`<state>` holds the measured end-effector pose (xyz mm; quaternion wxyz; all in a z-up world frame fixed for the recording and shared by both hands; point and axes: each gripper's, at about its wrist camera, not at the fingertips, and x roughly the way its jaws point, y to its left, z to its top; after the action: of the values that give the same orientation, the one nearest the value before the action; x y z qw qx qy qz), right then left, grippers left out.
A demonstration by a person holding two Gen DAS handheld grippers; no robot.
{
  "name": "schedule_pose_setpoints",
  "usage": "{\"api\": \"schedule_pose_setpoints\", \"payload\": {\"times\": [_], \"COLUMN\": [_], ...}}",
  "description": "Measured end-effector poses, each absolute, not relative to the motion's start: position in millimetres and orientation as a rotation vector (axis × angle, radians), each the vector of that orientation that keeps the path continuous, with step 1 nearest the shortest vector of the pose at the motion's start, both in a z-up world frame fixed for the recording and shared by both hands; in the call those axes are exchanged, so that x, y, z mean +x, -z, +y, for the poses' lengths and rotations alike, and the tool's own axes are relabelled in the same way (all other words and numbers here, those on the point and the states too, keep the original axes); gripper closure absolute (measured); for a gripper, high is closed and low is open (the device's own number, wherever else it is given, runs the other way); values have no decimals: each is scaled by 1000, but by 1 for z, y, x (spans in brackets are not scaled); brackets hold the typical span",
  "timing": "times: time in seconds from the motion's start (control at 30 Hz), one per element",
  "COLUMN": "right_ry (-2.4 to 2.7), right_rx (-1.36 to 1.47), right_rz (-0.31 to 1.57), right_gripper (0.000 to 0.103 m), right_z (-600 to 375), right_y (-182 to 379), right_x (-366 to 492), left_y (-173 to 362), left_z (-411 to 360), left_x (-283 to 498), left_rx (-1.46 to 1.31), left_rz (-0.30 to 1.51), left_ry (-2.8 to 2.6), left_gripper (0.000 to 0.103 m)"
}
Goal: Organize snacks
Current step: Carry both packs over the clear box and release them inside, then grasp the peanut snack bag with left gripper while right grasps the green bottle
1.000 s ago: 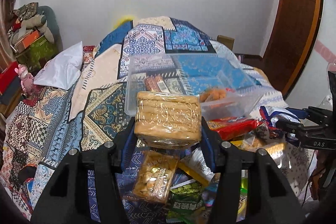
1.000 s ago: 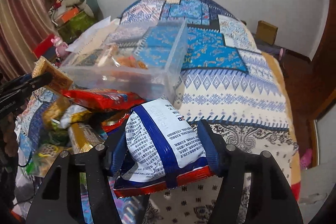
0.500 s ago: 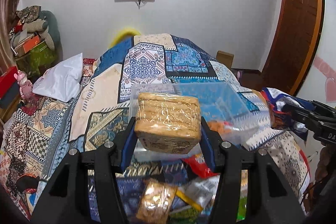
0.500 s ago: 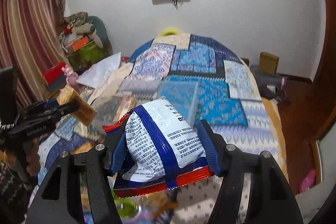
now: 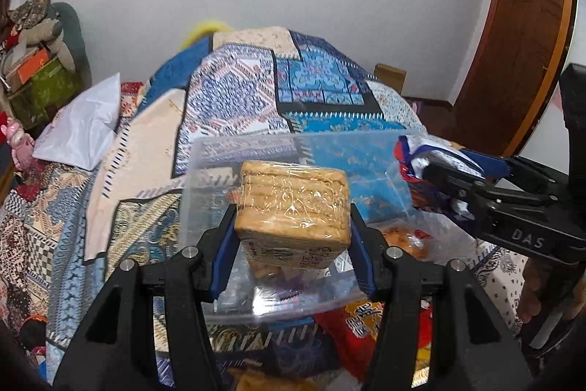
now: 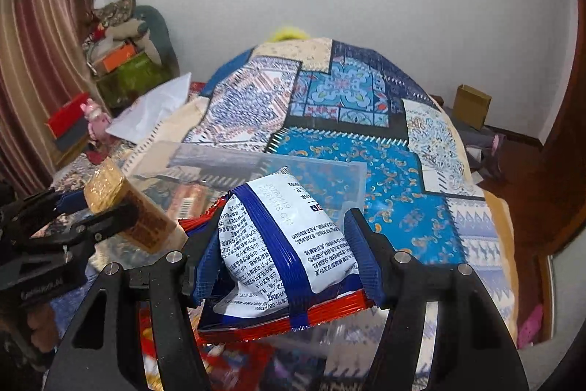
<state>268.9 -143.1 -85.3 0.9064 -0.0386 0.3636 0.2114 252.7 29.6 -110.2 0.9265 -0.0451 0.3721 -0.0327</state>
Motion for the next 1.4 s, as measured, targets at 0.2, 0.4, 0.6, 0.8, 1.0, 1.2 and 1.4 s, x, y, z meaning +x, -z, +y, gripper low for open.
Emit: {"api": "schedule_pose_setpoints", "payload": {"times": [0.2, 0.4, 0.6, 0.8, 1.0, 1.2, 1.4], "right_ry": [-423, -416, -450, -487, -513, -523, -530], "right_rx": [-74, -136, -105, -102, -116, -132, -105], "right_rz": [785, 749, 744, 717, 707, 719, 770], "right_gripper": [42, 39, 37, 37, 36, 36, 36], "right_z": [-137, -130, -135, -144, -152, -158, -166], "right_y": [101, 94, 80, 66, 61, 68, 87], "right_x": [281, 275, 263, 234, 200, 169, 140], "left_y": [125, 120, 99, 84, 88, 108, 134], "left_z": [28, 22, 27, 34, 39, 46, 51], "left_x": [263, 260, 244, 215, 180, 149, 128], "left_rx": [-107, -78, -96, -81, -32, -20, -50], "left_rz": [791, 790, 744, 732, 760, 822, 884], "left_ry": [70, 68, 51, 42, 19, 2, 1], "left_gripper": [49, 44, 35, 35, 35, 35, 35]}}
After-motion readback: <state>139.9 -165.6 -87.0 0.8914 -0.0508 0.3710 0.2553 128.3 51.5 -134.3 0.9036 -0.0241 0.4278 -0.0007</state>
